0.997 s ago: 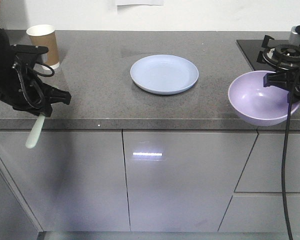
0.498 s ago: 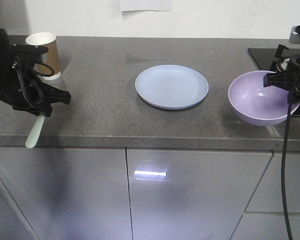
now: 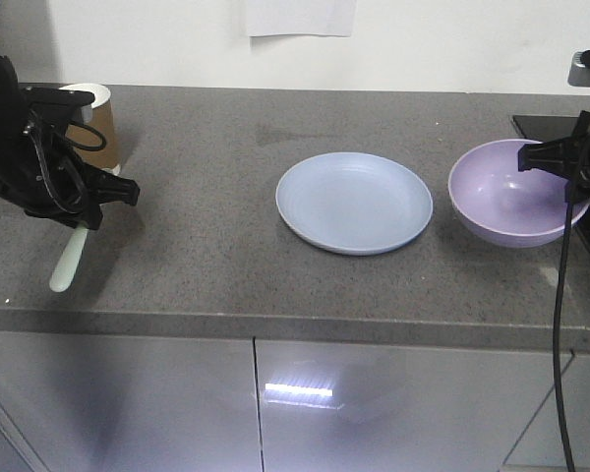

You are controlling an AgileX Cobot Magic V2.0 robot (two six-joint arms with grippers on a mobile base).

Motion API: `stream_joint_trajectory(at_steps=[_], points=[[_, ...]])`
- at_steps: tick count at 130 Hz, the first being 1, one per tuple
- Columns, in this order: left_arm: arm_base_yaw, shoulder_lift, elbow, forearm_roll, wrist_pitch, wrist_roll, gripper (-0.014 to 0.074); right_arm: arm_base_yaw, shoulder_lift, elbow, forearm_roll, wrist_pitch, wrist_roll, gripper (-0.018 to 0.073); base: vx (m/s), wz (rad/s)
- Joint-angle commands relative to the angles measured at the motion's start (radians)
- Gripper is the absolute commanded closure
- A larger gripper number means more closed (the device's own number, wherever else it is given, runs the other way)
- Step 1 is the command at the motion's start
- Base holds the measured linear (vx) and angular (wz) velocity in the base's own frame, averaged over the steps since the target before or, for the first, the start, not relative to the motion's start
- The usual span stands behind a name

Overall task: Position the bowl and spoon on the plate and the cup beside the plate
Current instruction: 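Approach the counter with the plate and paper cup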

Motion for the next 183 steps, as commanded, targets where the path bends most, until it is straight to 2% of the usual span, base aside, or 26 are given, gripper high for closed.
stream_joint_trajectory(at_steps=[1, 183], points=[[-0.007, -0.051, -0.023, 0.0, -0.036, -0.001, 0.0603, -0.003, -0.045, -0.025, -0.015, -0.044, -0.007, 0.0564, 0.17, 0.02], [-0.007, -0.051, -0.023, 0.0, -0.036, -0.001, 0.0603, -0.003, -0.045, -0.025, -0.014, -0.044, -0.007, 0.0564, 0.13, 0.01]])
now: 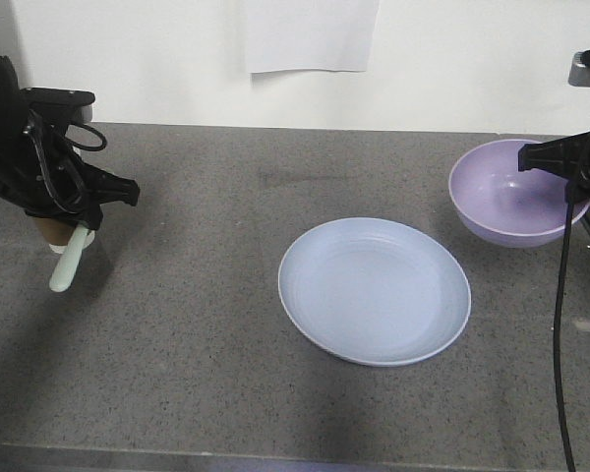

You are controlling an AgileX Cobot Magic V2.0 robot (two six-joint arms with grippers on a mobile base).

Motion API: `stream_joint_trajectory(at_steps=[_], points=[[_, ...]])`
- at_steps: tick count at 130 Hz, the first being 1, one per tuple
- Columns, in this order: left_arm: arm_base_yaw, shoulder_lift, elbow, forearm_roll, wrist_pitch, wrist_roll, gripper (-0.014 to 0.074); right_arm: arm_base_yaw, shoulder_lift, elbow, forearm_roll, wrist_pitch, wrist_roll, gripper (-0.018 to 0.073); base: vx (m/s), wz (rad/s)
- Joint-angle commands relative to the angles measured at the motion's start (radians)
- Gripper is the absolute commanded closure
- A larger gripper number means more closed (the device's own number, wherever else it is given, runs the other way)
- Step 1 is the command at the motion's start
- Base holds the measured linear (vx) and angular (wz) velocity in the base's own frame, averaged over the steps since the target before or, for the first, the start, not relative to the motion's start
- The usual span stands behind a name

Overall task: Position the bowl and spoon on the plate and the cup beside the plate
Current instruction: 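Approach the counter with the plate and paper cup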

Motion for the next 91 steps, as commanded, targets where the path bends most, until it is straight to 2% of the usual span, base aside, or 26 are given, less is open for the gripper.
stream_joint_trajectory(at_steps=[1, 91], points=[[-0.007, -0.051, -0.023, 0.0, -0.036, -0.002, 0.0603, -0.003, -0.045, -0.025, -0.014, -0.044, -0.007, 0.0564, 0.07, 0.02], [-0.007, -0.051, -0.023, 0.0, -0.036, -0.002, 0.0603, -0.003, -0.045, -0.025, -0.014, -0.044, -0.007, 0.0564, 0.05, 0.01]])
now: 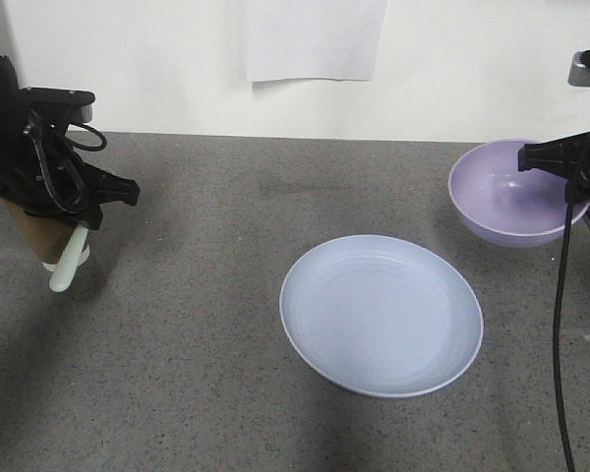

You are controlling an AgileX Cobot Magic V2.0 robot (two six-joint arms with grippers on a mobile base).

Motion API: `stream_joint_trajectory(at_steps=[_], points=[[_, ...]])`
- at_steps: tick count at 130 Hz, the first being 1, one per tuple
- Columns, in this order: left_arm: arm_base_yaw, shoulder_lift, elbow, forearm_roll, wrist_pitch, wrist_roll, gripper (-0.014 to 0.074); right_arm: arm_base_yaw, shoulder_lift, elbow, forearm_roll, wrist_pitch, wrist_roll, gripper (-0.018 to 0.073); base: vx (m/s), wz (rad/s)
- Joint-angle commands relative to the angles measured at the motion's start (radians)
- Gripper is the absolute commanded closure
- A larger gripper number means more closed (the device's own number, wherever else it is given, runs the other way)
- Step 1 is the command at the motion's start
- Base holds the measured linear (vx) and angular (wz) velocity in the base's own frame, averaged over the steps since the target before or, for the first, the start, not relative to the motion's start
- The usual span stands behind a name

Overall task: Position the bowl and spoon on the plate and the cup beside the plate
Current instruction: 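Approach the counter with the plate and paper cup, then lower the held lavender bowl with the right gripper onto the blue plate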

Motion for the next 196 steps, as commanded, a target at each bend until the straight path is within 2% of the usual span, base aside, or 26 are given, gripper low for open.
stream_joint_trajectory(at_steps=[1, 196], points=[[-0.007, -0.051, -0.023, 0.0, -0.036, -0.002, 0.0603, -0.003, -0.045, -0.025, -0.014, -0.044, -0.007, 0.0564, 0.03, -0.01], [-0.007, -0.051, -0.023, 0.0, -0.036, -0.002, 0.0603, -0.003, -0.045, -0.025, -0.015, -0.055, -0.007, 0.0564, 0.0, 0.0]])
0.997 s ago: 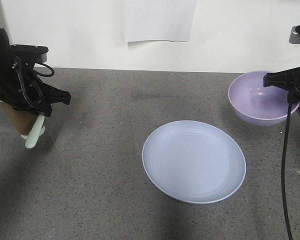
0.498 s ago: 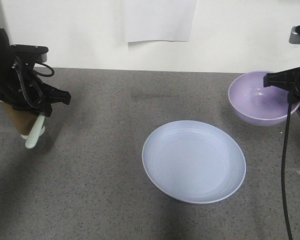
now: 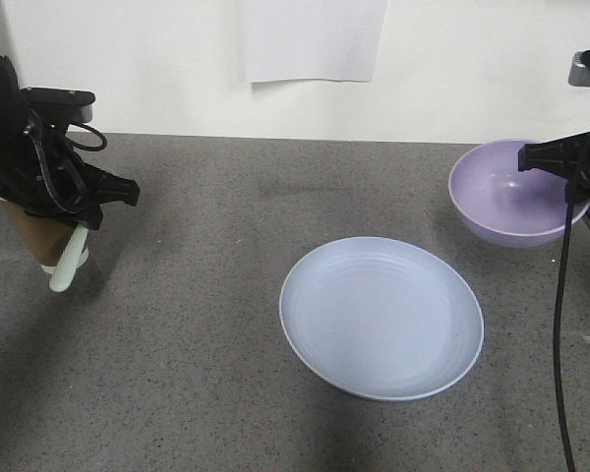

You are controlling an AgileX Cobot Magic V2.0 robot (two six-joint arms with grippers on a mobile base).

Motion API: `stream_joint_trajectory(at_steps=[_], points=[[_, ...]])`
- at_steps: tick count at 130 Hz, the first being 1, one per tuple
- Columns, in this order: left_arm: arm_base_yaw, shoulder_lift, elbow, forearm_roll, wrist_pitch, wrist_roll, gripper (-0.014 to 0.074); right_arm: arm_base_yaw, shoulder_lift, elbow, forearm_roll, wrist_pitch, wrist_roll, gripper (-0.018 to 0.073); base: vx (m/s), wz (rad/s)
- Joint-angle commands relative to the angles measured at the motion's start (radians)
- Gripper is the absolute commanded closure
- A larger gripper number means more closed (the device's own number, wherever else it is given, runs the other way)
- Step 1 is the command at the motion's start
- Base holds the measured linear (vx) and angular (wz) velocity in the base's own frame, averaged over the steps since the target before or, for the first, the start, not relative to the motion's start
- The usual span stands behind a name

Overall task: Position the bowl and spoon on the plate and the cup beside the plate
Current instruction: 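Lower the held lavender bowl with the right gripper onto the blue plate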

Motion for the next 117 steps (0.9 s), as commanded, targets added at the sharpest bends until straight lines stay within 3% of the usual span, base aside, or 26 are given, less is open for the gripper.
stream_joint_trajectory(at_steps=[1, 15, 35, 56, 80, 95, 117], points=[[-0.007, -0.051, -0.023, 0.0, -0.036, -0.003, 0.0603, -0.003, -0.045, -0.025, -0.015, -0.055, -0.007, 0.0564, 0.0, 0.0], [-0.007, -0.051, -0.023, 0.0, -0.036, -0.003, 0.0603, -0.003, -0.045, -0.025, -0.002, -0.091, -0.002, 0.0564, 0.0, 0.0], [-0.007, -0.051, -0.023, 0.0, -0.036, -0.003, 0.0603, 0.0, -0.045, -0.025, 0.092, -0.072, -0.022, 0.0564, 0.0, 0.0], [-0.007, -0.051, -0.023, 0.0, -0.036, -0.003, 0.0603, 0.0, -0.045, -0.014, 0.286, -0.005, -0.233, 0.0564, 0.0, 0.0], [-0.007, -0.051, -0.023, 0.0, -0.036, -0.003, 0.0603, 0.0, -0.054, 0.088, 0.489, -0.036, -0.402, 0.0561, 0.0, 0.0], [-0.007, -0.051, -0.023, 0.0, -0.036, -0.003, 0.0603, 0.0, -0.057, 0.176, 0.542, -0.1, -0.474, 0.0559, 0.0, 0.0], [-0.007, -0.051, -0.023, 0.0, -0.036, -0.003, 0.0603, 0.001, -0.057, 0.265, 0.561, -0.18, -0.489, 0.0556, 0.0, 0.0]])
